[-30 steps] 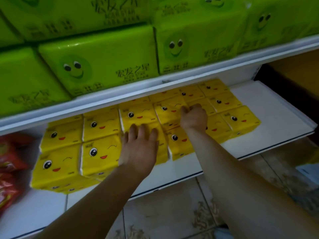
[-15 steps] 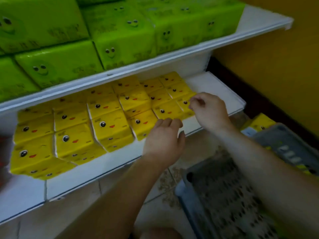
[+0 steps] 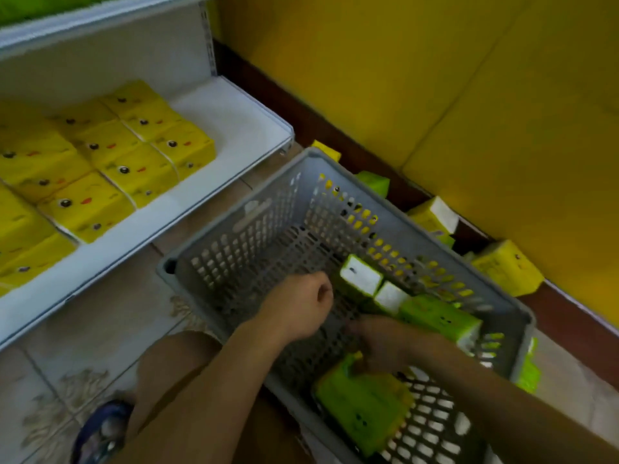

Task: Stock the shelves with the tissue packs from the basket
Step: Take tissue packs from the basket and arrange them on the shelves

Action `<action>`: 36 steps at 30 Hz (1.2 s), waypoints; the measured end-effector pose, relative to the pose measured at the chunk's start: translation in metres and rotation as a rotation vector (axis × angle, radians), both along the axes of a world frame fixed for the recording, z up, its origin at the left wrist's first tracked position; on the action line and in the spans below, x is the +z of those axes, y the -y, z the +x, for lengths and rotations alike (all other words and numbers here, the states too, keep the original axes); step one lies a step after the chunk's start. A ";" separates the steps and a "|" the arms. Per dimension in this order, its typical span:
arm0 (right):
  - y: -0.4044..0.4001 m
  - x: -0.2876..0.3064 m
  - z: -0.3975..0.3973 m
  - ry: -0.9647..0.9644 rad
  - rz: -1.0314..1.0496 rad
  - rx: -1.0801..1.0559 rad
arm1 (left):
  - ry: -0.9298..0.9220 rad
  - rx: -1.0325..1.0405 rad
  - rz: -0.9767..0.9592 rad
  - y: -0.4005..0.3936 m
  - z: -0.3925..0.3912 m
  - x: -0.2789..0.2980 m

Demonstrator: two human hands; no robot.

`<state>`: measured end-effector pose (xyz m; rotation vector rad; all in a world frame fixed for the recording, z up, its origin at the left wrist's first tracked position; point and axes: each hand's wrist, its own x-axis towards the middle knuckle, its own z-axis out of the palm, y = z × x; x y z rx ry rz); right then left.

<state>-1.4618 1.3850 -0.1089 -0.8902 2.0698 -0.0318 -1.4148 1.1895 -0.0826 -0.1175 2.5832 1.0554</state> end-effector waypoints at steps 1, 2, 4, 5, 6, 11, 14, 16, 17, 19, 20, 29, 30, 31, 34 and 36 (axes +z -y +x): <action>-0.011 -0.008 0.011 0.058 0.060 0.023 | 0.013 -0.021 0.002 -0.006 0.002 -0.002; -0.019 -0.016 0.019 0.088 0.113 0.022 | 0.029 -0.043 0.000 -0.010 0.004 -0.003; -0.027 -0.028 0.031 0.074 0.163 0.024 | 0.066 -0.075 -0.010 -0.015 0.006 -0.004; -0.028 -0.032 0.034 0.060 0.169 0.029 | 0.081 -0.079 -0.013 -0.016 0.007 -0.006; -0.027 -0.034 0.038 0.061 0.162 0.029 | 0.089 -0.075 -0.011 -0.016 0.008 -0.007; -0.020 -0.024 0.034 0.054 -0.057 -0.074 | 0.097 -0.019 0.048 -0.018 0.014 -0.010; -0.011 0.001 0.010 -0.040 -0.354 -0.377 | 0.009 0.132 0.146 -0.013 0.021 -0.011; -0.003 0.021 -0.007 -0.030 -0.565 -0.682 | -0.089 0.328 0.252 -0.003 0.023 -0.009; 0.002 0.030 -0.012 -0.004 -0.671 -0.792 | -0.091 0.412 0.311 0.004 0.024 -0.005; 0.018 0.049 -0.018 0.068 -0.834 -0.928 | -0.014 0.493 0.455 0.018 0.027 0.010; 0.028 0.058 -0.019 0.090 -0.885 -0.965 | 0.024 0.521 0.550 0.025 0.029 0.019; 0.127 0.120 -0.006 -0.022 -1.097 -0.960 | -0.310 0.857 0.799 0.102 0.051 0.105; 0.138 0.128 -0.004 -0.009 -1.102 -0.926 | -0.363 0.912 0.780 0.110 0.053 0.114; 0.149 0.134 -0.002 0.031 -1.099 -0.907 | -0.409 0.971 0.778 0.118 0.056 0.122; 0.191 0.158 0.007 0.220 -1.114 -0.886 | -0.539 1.159 0.882 0.135 0.063 0.145; 0.218 0.179 0.015 0.295 -1.130 -0.869 | -0.560 1.170 0.969 0.142 0.068 0.160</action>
